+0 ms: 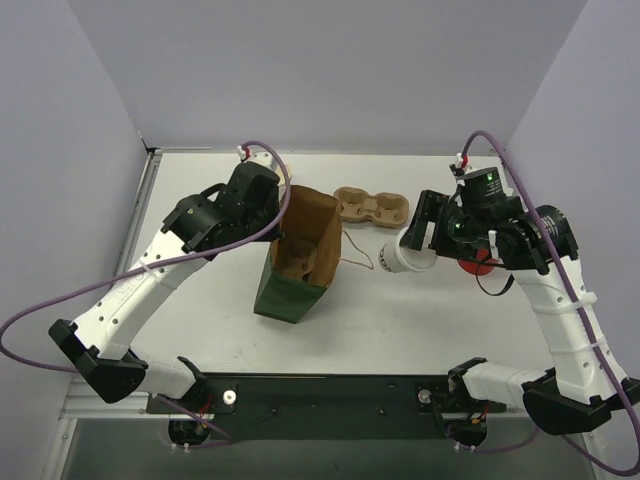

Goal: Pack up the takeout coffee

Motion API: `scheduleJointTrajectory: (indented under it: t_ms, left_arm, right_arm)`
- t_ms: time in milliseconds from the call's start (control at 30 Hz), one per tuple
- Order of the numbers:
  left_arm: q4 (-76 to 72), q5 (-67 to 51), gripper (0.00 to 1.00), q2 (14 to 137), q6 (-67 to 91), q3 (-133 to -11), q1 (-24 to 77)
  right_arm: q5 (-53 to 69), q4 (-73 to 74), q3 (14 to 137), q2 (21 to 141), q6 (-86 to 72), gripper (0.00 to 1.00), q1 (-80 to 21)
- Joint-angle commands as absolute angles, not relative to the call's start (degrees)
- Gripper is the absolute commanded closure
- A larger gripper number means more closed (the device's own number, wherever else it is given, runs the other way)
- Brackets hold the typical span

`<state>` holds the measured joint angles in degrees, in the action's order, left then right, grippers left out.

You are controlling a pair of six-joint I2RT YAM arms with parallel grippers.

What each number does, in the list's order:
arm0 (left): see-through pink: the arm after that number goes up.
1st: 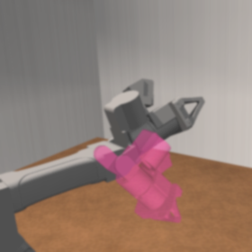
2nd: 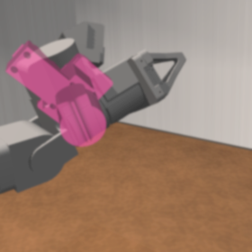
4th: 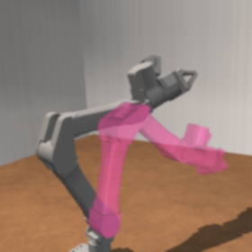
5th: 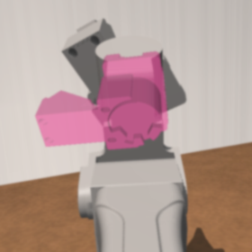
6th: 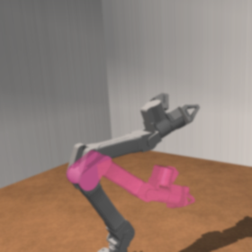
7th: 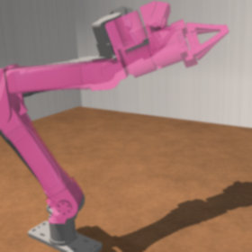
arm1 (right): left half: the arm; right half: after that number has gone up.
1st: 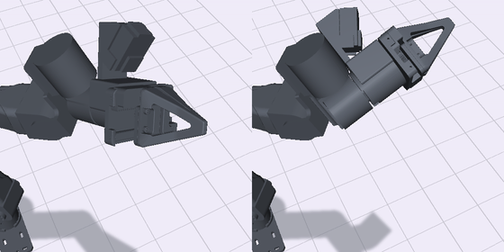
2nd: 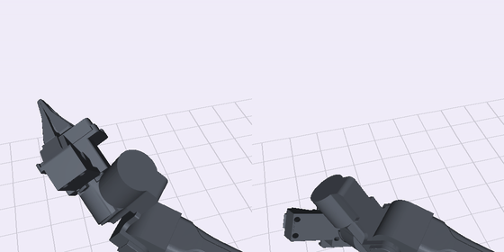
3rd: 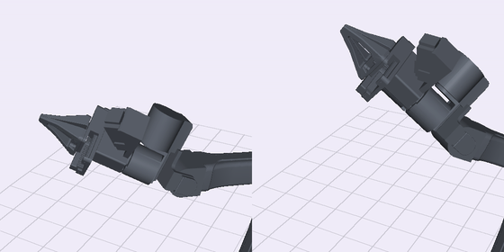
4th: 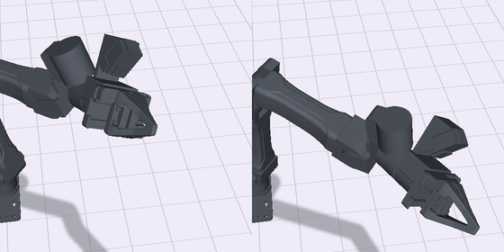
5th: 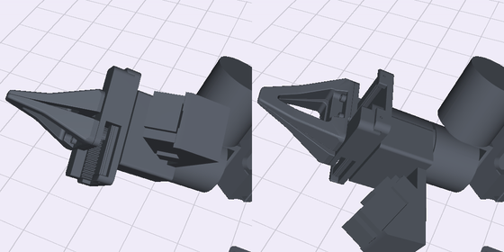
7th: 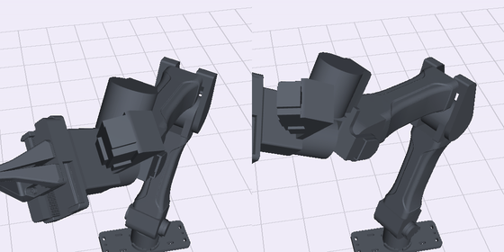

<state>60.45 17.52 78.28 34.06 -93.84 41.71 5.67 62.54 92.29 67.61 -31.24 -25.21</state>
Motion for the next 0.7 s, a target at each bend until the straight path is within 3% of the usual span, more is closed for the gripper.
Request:
scheduleJointTrajectory:
  t_ms: [0,400,667]
  left_arm:
    - [61.4,20.8,1.0,80.6,34.6,-98.6,44.5]
    - [64.3,24.1,1.0,84.8,35.2,-104.1,48.4]
    - [64.4,24.8,1.0,87.5,36.5,-106.2,50.7]
  right_arm:
    - [9.5,65.5,98.2,69.6,-34.8,0.44,-25.8]
    - [13.6,65.6,109.7,70.3,-38.2,0.45,-25.9]
    - [16.2,62.1,109.3,71.2,-40.7,0.45,-27.2]
